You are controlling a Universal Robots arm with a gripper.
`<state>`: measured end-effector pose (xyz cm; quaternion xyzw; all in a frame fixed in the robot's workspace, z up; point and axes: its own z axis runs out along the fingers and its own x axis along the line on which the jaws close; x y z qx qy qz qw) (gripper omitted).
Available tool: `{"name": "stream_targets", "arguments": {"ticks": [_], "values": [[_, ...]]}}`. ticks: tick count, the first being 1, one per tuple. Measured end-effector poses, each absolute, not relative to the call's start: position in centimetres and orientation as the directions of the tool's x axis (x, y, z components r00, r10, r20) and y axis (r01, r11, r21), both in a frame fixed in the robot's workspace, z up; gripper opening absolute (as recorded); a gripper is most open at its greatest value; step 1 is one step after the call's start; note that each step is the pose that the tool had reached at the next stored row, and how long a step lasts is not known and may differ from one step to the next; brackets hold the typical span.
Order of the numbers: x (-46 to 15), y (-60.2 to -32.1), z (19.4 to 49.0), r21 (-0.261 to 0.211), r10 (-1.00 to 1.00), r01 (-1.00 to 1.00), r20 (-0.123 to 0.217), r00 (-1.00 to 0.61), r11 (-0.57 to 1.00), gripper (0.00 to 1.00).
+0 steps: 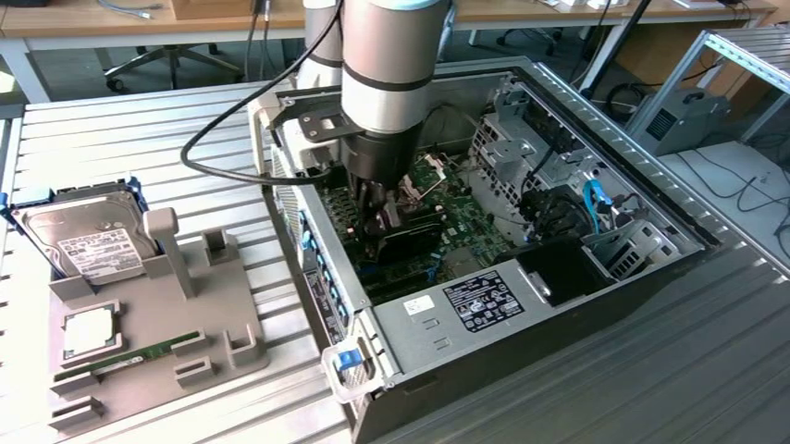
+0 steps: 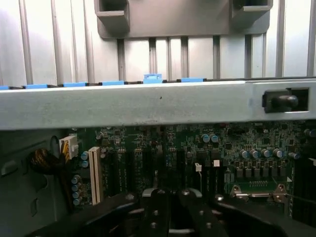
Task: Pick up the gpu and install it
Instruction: 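Press down on the gpu until it lock into place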
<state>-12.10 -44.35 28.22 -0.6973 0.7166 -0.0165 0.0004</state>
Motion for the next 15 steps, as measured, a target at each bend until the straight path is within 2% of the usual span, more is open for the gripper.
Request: {"name": "stream_targets", "arguments": {"ticks": [4,15], "values": [[-11.8,-44.3,30.1,-0.024,-0.999,-0.999,0.023,-0.028,0.027,0.11],[-8.3,-44.3,31.2,-0.019,-0.999,-0.999,0.023,-0.028,0.027,0.11]]}}
